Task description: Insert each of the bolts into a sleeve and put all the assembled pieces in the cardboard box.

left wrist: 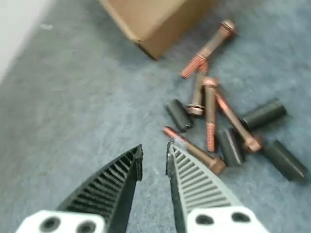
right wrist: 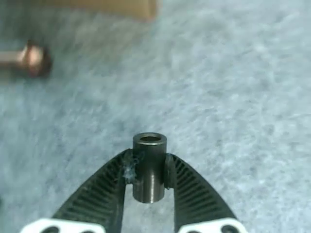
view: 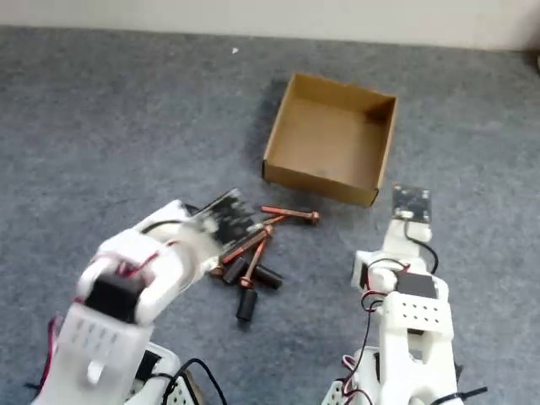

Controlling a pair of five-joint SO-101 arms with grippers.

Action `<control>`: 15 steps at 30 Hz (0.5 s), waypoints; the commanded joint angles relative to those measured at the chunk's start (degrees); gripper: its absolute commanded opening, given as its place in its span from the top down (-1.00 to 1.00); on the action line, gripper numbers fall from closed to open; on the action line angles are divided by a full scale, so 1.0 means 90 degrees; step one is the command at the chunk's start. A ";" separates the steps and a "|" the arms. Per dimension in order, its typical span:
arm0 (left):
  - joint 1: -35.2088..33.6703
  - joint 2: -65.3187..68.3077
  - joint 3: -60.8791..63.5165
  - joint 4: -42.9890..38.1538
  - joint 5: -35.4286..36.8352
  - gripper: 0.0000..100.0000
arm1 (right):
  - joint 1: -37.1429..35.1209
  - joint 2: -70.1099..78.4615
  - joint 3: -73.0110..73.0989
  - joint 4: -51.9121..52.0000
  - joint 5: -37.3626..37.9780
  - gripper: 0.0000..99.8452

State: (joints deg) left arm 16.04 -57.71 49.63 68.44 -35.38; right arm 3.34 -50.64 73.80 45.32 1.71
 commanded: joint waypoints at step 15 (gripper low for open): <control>0.1265 0.6657 -0.4625 0.0010 -0.1104 0.61 | 0.0523 -0.0181 -0.0132 -0.0366 -0.0147 0.99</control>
State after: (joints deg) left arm 26.68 -4.35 16.84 68.44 -43.82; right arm 7.30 -50.64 73.80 43.65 1.01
